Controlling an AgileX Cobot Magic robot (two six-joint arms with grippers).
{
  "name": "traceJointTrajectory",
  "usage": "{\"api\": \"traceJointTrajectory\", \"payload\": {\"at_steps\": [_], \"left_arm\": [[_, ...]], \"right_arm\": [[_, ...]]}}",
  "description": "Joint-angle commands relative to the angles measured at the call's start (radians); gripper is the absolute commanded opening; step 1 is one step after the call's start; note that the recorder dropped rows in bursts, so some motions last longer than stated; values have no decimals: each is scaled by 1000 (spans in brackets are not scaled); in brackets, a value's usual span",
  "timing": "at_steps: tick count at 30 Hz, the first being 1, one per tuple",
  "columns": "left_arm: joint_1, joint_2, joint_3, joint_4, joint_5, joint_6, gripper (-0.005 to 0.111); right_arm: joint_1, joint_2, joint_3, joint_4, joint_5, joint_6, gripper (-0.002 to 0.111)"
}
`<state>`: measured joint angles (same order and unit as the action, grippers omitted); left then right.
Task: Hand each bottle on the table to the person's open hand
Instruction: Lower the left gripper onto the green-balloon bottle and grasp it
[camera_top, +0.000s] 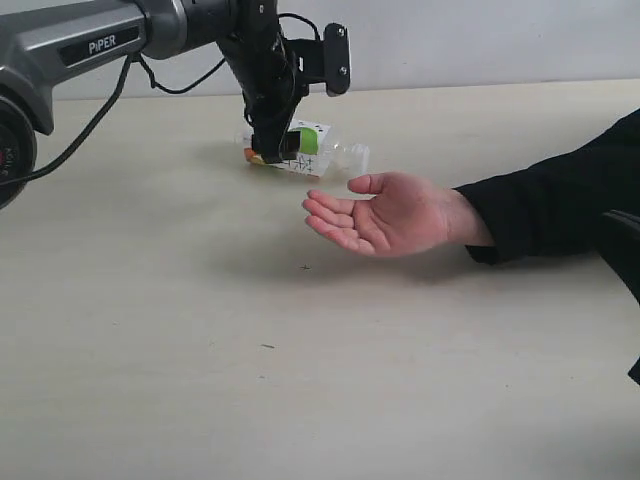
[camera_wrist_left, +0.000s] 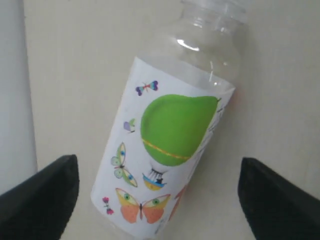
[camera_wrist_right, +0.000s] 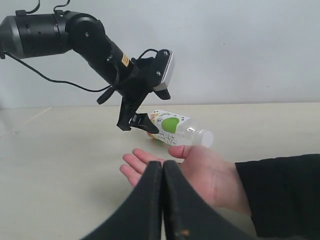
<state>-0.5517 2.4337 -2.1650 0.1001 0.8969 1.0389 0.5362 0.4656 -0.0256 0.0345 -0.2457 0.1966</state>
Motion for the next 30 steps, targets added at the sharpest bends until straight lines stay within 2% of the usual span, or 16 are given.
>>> {"api": "traceJointTrajectory", "payload": {"at_steps": [1,14,30], "left_arm": [[1,8,-9,5,-36,22,83],[1,22,-9,7,-91,22,83],[1,22,-9,3,-39,-18,85]], "right_arm": [[-3,-5,3,1,-4,-7,0],[-3,-5,3,1,-4,-7,0],[-3,-5,3,1,-4,-7,0]]}}
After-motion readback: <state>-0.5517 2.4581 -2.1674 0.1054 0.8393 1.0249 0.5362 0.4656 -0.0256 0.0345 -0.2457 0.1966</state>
